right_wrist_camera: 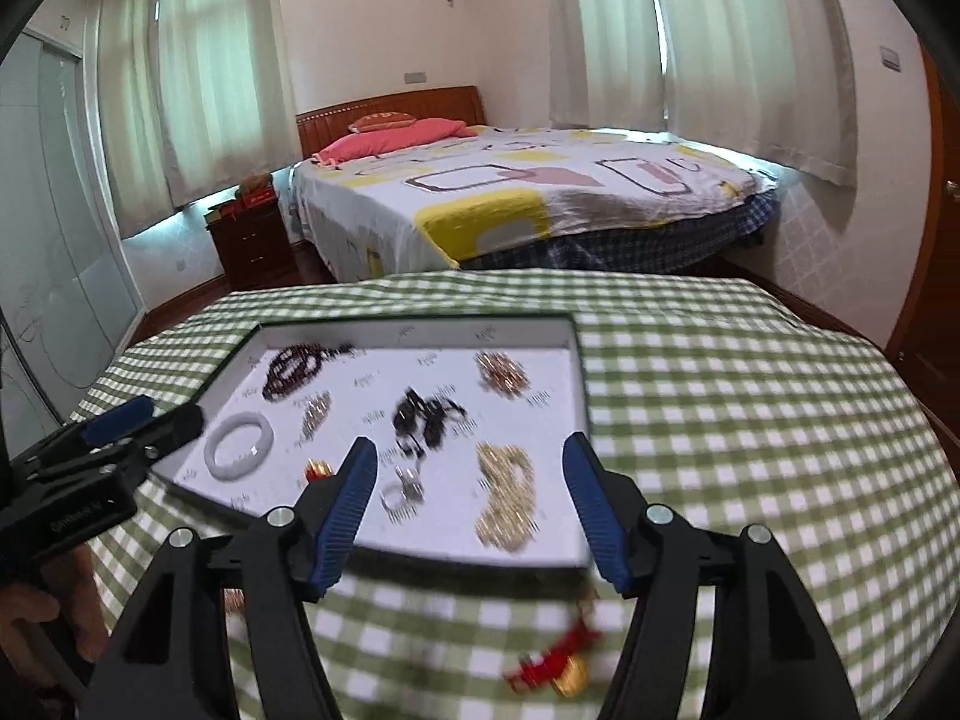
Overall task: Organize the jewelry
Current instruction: 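Withdraw left tool from tray while right tool grasps red tassel with gold charm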
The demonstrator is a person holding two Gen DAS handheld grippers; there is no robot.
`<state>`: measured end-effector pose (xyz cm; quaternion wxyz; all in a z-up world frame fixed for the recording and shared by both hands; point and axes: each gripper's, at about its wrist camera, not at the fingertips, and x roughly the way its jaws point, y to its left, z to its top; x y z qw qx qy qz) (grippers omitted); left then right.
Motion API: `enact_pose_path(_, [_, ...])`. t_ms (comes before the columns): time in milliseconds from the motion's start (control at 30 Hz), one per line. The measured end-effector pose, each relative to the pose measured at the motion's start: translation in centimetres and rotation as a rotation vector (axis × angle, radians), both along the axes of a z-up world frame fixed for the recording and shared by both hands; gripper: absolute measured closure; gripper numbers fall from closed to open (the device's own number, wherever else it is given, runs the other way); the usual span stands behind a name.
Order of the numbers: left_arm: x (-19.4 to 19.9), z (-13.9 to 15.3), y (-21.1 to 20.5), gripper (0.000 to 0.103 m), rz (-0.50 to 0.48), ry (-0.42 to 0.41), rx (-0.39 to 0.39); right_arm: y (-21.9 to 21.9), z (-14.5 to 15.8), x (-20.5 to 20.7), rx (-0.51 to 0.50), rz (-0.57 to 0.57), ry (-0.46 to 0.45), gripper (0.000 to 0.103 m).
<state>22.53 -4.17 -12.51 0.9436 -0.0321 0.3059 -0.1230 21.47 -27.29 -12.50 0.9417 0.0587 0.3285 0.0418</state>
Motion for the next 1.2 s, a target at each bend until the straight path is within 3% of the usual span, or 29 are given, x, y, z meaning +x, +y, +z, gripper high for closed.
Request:
enact_pose_path(333, [-3.9,-3.2,0.2,0.026,0.002,0.057,0.05,-1.0,-4.0,-3.0,-0.015,-0.045,0.098,0.04])
enact_pose_path(700, [-4.5,-4.6,0.3,0.026,0.006,0.094,0.06,-1.4,-6.3,-2.8,-0.008,-0.056,0.178,0.045])
enact_pose_path(900, [-4.3,-4.7,0.0,0.026,0.005,0.102,0.067,-1.6,-6.7,-2.4,0.003,-0.054,0.202,0.055])
enact_pose_path(1000, [-4.3,-4.9,-0.1,0.026,0.002,0.113,0.068,-1.7,-6.9,-2.1,0.002,-0.043,0.218,0.067])
enact_pose_path(1100, [-4.2,-5.0,-0.2,0.026,0.0,0.118,0.068,-1.6,-7.1,-1.8,0.005,-0.032,0.229,0.089])
enact_pose_path(1200, [-4.2,-5.1,-0.4,0.026,-0.004,0.132,0.067,-1.4,-7.1,-1.9,0.007,-0.025,0.23,0.091])
